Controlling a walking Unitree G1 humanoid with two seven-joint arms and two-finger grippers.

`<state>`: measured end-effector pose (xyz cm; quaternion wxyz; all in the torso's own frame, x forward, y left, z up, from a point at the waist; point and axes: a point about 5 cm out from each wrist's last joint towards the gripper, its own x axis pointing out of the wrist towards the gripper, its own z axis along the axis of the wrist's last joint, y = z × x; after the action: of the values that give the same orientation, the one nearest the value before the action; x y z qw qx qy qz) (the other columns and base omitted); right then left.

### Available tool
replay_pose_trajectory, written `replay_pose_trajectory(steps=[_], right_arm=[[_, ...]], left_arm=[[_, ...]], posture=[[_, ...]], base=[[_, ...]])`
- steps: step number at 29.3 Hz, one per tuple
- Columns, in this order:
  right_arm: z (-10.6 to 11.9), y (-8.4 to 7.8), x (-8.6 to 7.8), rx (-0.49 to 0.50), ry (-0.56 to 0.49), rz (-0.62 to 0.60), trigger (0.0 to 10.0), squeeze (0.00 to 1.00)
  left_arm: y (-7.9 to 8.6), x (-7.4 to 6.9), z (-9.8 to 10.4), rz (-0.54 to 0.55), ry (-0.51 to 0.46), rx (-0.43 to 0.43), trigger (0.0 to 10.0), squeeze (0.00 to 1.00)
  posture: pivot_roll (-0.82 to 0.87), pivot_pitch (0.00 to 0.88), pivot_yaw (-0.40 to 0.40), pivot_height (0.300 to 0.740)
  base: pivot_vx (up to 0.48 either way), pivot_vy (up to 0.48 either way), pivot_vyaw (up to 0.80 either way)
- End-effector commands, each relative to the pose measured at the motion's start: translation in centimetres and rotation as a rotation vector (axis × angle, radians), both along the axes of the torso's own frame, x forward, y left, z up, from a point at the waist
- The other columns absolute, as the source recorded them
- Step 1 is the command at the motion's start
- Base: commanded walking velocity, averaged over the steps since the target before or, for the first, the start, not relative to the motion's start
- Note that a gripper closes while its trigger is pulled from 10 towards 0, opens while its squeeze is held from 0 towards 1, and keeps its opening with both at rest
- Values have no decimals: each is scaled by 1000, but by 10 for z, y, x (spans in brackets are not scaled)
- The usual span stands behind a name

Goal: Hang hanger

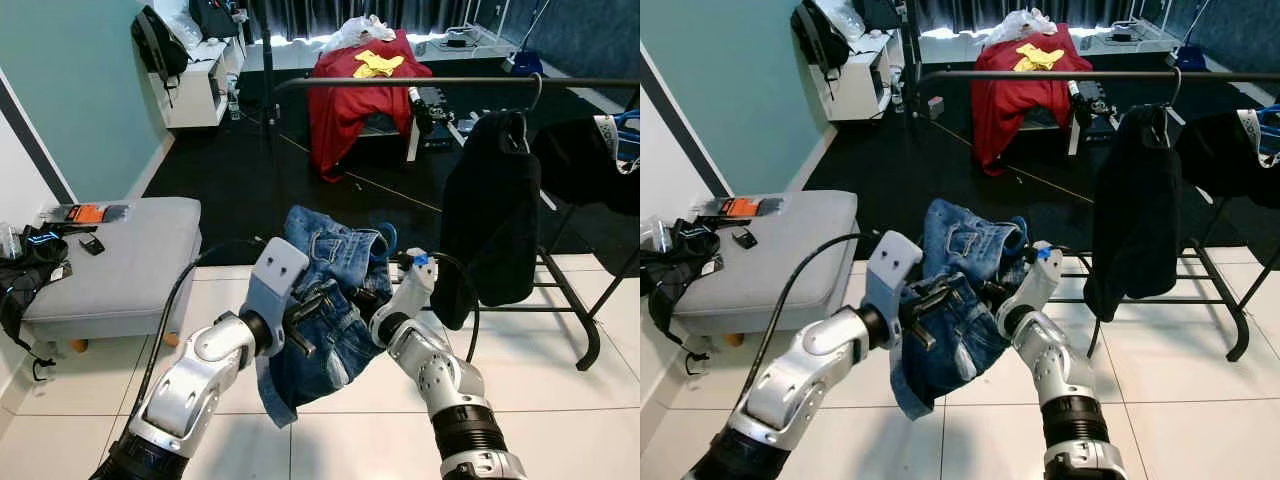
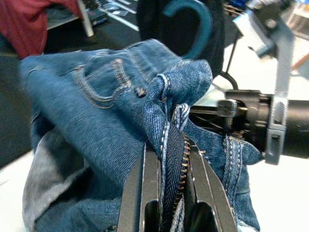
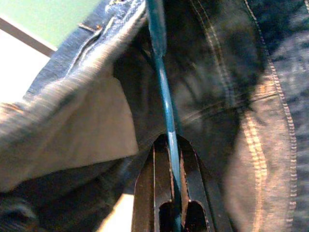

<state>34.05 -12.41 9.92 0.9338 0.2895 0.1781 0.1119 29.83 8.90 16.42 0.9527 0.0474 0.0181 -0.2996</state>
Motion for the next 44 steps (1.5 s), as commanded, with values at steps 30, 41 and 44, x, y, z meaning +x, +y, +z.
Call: replay_pose_trajectory(steps=[30,41,44], right_arm=[[4,-27,8,67,39,-148,10000,0],[4,-29,8,59,36,-145,10000,0],[4,-29,8,51,36,-143,10000,0]], left_arm=[[-2,-1,11,22,-18,-106,10000,0],[2,1,11,30,-19,-116,10000,404],[0,-1,10,8,-1,-134,10000,1000]], posture=[[123,43,51,740],[118,44,46,740],[106,51,39,740]], base=[[0,0,0],[0,0,0],[0,0,0]])
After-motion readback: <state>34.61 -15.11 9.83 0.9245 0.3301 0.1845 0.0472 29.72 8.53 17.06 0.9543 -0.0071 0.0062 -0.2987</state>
